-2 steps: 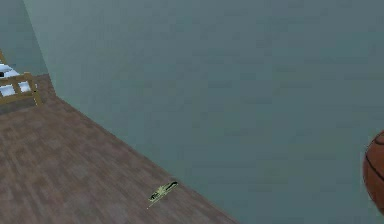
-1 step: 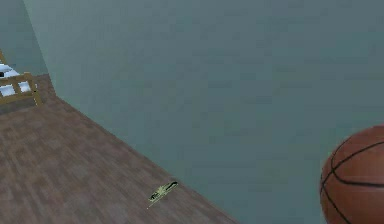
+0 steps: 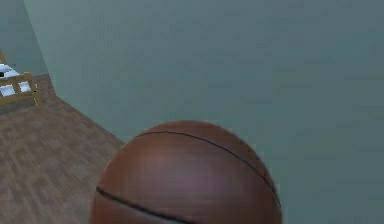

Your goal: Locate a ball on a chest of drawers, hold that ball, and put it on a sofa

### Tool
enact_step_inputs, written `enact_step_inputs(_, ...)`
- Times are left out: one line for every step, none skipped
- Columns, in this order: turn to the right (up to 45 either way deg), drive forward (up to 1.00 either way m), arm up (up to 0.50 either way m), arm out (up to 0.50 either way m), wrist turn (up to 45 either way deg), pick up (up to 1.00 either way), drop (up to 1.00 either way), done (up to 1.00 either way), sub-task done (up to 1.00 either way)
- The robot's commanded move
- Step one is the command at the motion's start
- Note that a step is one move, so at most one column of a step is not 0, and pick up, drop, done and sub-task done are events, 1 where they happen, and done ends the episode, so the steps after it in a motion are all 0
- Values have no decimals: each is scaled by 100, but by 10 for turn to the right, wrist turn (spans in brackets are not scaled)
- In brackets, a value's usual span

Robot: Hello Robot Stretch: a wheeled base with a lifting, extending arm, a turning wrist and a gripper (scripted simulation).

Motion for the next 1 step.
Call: enact_step_inputs(-450, 0, 0, 0, 0, 0, 0, 0, 0)
